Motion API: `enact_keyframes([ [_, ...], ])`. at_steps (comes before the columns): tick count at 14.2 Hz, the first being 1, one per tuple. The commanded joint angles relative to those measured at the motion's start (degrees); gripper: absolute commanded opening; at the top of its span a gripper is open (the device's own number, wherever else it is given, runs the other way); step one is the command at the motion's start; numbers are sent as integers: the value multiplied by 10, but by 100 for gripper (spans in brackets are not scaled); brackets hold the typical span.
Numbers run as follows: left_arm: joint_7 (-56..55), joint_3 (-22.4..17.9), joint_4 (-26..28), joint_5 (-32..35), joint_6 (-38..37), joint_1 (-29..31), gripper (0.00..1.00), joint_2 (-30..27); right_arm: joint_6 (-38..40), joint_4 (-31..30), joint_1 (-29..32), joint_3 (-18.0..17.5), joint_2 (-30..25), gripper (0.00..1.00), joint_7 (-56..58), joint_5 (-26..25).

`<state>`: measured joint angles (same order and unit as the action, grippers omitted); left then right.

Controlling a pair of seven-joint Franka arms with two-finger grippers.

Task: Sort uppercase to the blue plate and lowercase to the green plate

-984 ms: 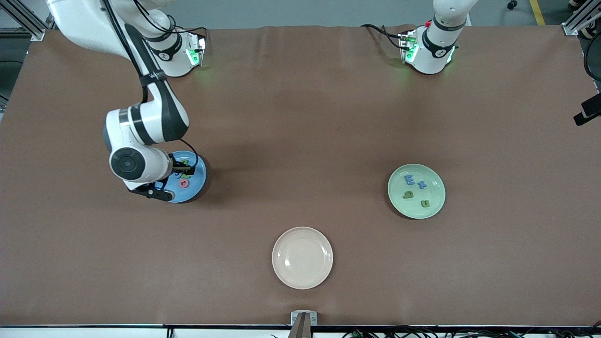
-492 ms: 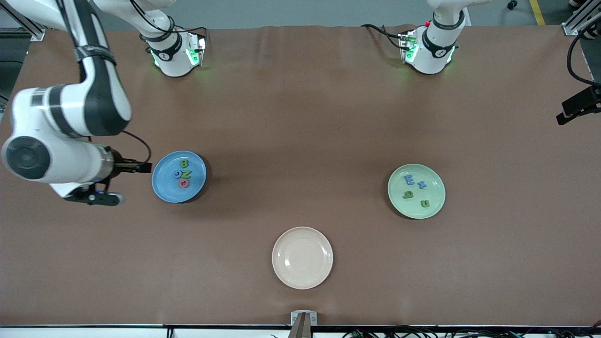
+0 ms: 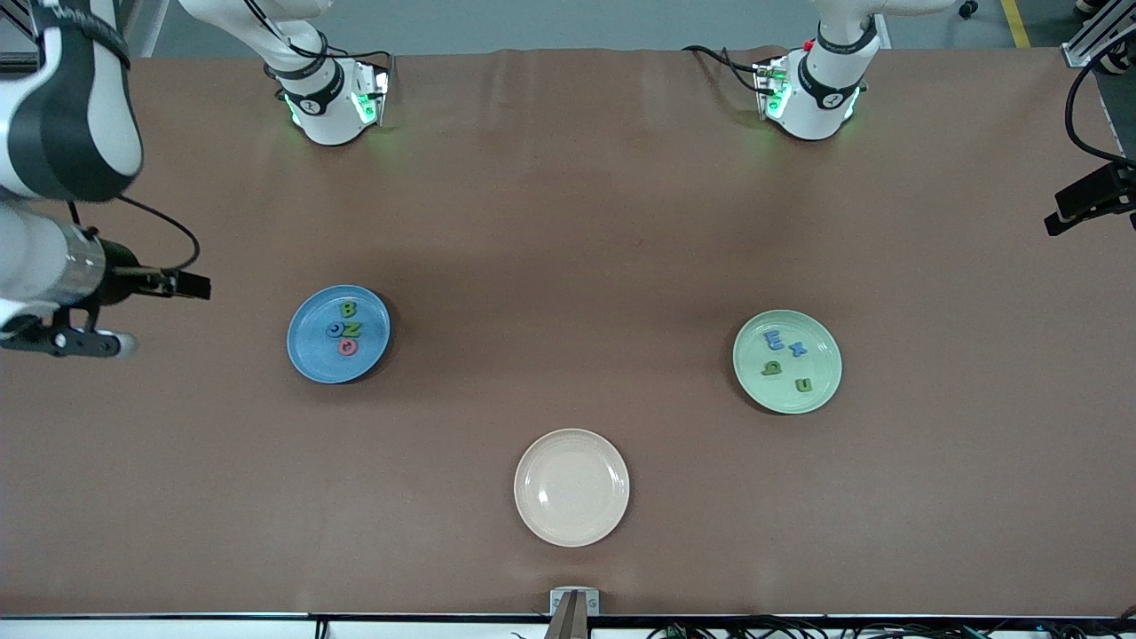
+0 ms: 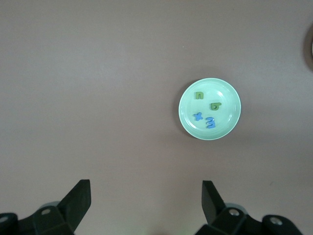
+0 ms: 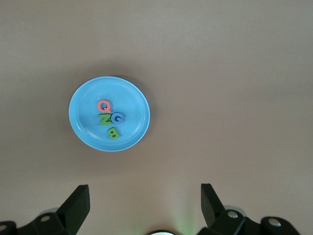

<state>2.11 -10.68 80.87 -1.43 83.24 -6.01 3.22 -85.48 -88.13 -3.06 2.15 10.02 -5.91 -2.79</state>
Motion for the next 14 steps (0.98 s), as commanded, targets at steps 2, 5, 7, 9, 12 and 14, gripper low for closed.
enact_keyframes([
  [2, -1, 19, 35, -9, -6, 21, 100, -28, -26, -34, 13, -7, -44, 100, 24, 9],
  [5, 3, 60, 98, -2, 2, 52, 100, -74, -27, -13, 36, -7, -40, 100, 81, 10],
  [7, 3, 59, 100, -2, 2, 50, 100, -76, -17, 24, 40, -8, -36, 100, 105, 10],
  [9, 3, 59, 100, -2, 3, 48, 100, -76, 1, 50, 39, -9, -35, 100, 101, 10],
  [12, 2, 58, 100, 7, 3, 43, 100, -76, 22, 64, 41, -10, -36, 100, 107, 11],
  [14, 1, 57, 99, 7, 11, 37, 100, -75, 58, 64, 37, -13, -40, 100, 103, 10],
])
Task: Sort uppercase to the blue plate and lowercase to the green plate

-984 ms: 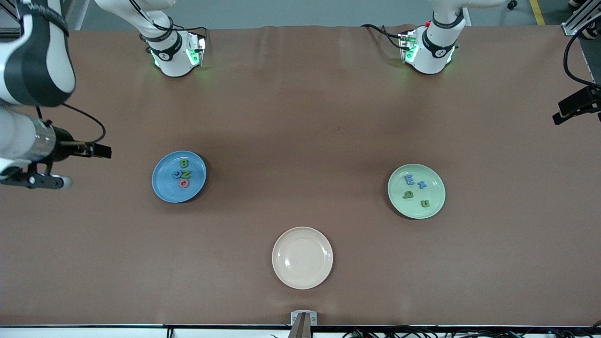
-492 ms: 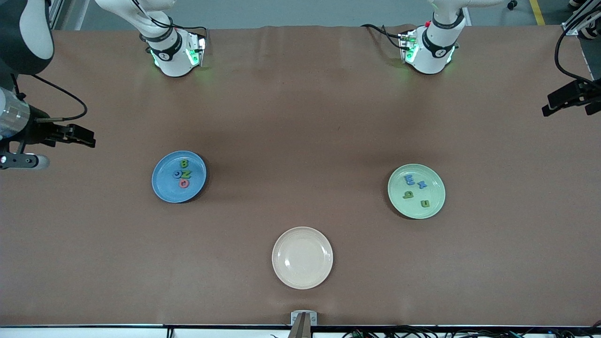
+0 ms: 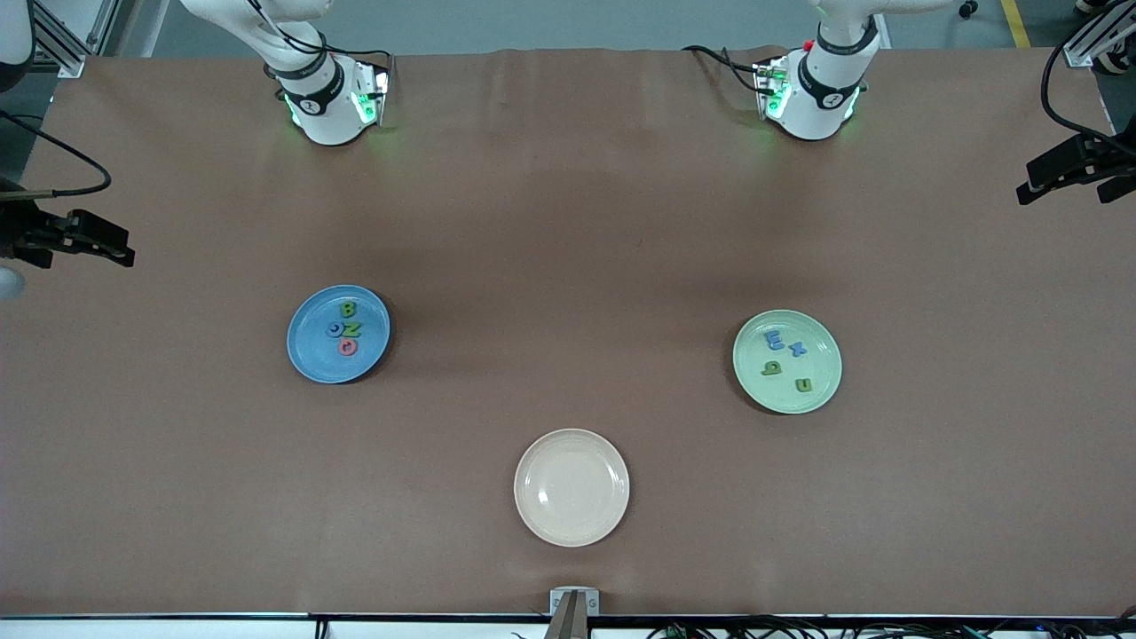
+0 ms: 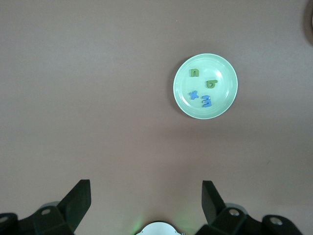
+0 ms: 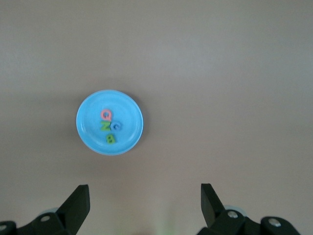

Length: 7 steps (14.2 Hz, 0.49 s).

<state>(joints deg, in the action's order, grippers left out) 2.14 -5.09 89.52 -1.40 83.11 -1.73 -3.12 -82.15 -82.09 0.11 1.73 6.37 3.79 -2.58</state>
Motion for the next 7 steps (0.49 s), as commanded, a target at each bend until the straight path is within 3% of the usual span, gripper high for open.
enact_keyframes([
  [1, 1, -2, 13, 7, 15, -9, 100, -11, 26, 0, 3, -9, -12, 100, 9, 6],
  [4, 1, -23, 12, 9, 15, -28, 100, -12, 24, -48, 9, -5, -44, 100, 11, 9],
  [7, 1, -46, 8, 9, 17, -56, 100, -12, -35, -133, 10, -4, -109, 100, 11, 9],
])
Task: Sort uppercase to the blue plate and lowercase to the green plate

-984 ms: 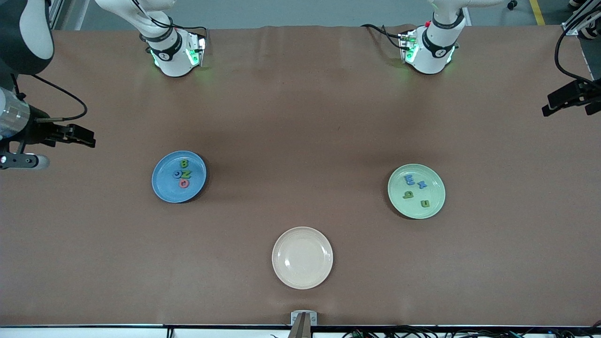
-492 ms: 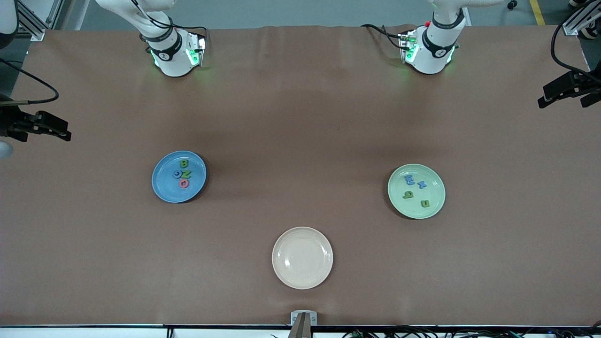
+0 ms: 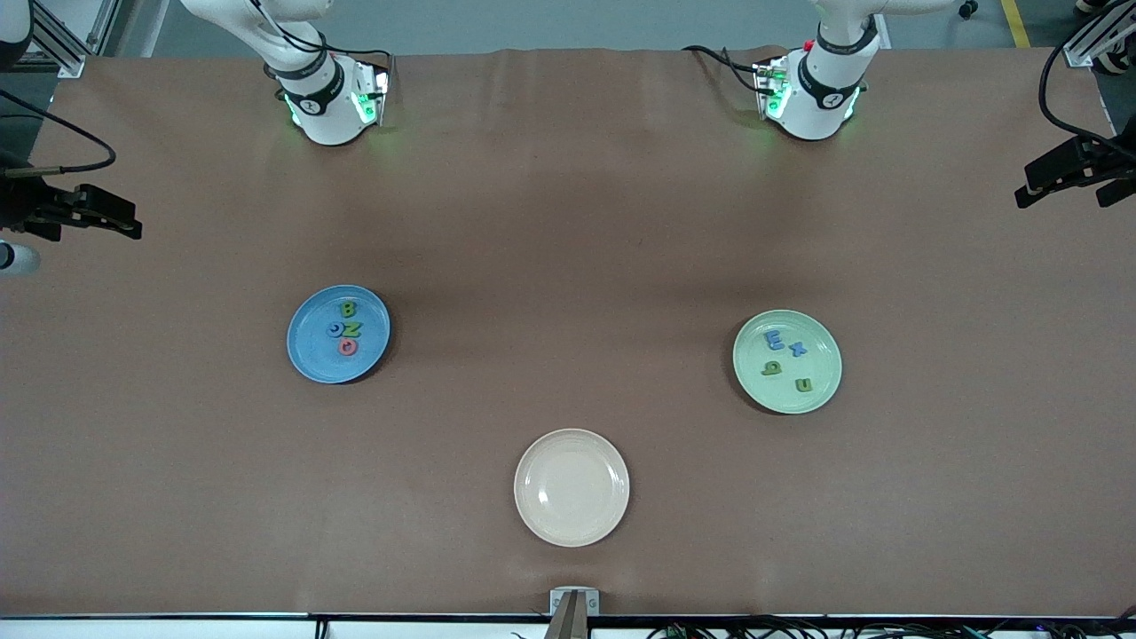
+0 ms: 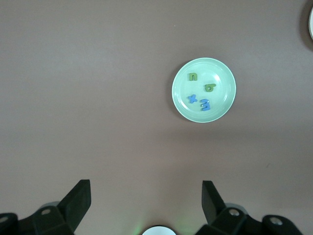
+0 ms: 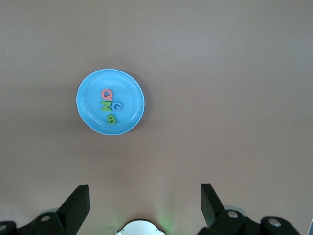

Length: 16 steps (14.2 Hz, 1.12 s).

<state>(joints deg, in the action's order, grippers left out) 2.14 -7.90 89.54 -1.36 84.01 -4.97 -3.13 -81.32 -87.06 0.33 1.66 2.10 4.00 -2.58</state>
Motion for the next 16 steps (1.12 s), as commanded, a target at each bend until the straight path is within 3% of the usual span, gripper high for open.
enact_keyframes([
  [1, 1, -20, 8, 9, 13, -28, 100, -11, -49, -90, 8, -3, -73, 100, 9, 9],
  [10, -1, -20, 7, 8, 19, -22, 100, -7, -30, -67, 12, 1, -82, 100, 9, 9],
  [16, -4, -18, -21, 8, 16, -28, 100, -8, -27, -54, 11, -2, -82, 100, 9, 9],
])
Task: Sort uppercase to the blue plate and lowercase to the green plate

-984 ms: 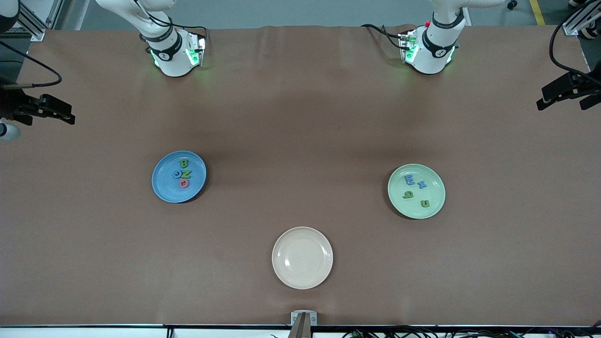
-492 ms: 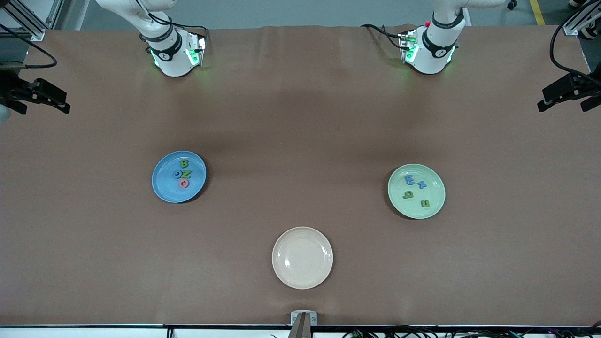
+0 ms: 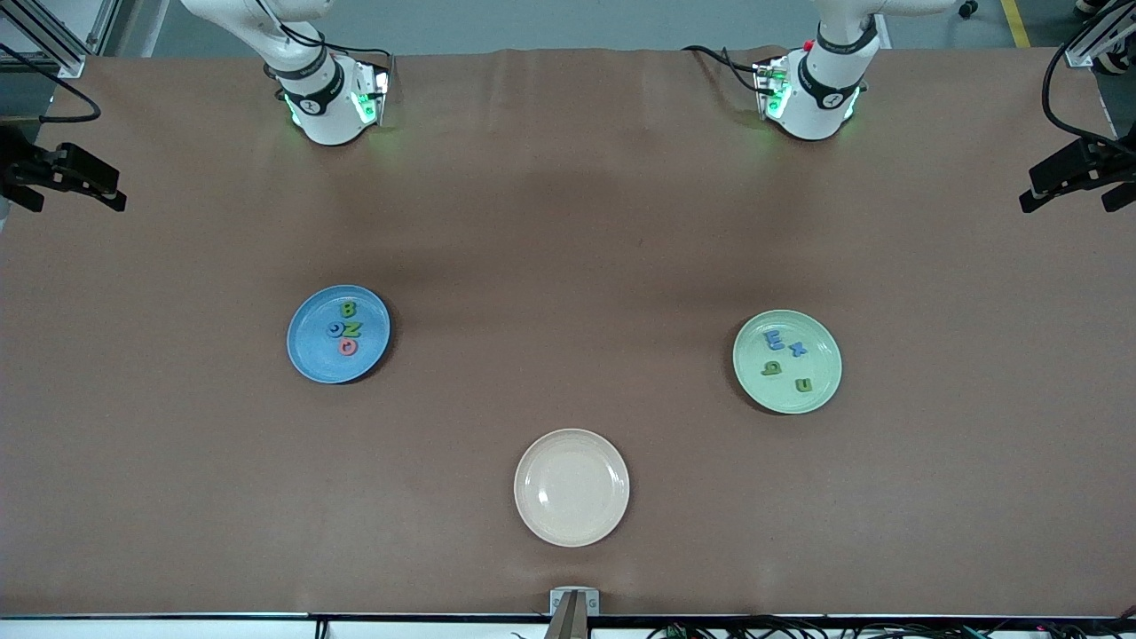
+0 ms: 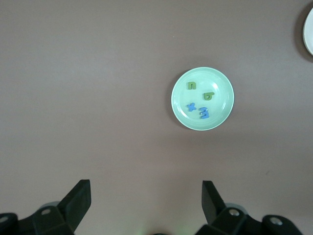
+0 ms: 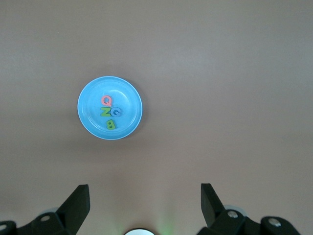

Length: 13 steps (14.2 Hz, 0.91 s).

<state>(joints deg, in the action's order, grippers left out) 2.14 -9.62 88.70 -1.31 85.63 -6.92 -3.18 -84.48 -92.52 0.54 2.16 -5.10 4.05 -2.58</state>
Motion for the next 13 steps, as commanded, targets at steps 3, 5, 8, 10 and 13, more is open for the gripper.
enact_keyframes([
  [3, -20, 12, -16, 9, -3, -7, 100, -9, 7, 1, 7, -6, -10, 100, 9, 9],
  [5, -22, 11, -19, 8, -3, -4, 100, -8, 6, 0, 9, -4, -10, 100, 9, 10],
  [8, -21, 11, -19, 6, -2, -3, 100, -3, 7, 0, 10, -3, -9, 100, 8, 13],
  [10, -21, 11, -19, 5, -2, -3, 100, -3, 6, -1, 10, -3, -9, 100, 8, 13],
  [13, -22, 11, -19, 7, 2, -4, 100, -3, 6, -2, 10, -3, -9, 100, 8, 20],
])
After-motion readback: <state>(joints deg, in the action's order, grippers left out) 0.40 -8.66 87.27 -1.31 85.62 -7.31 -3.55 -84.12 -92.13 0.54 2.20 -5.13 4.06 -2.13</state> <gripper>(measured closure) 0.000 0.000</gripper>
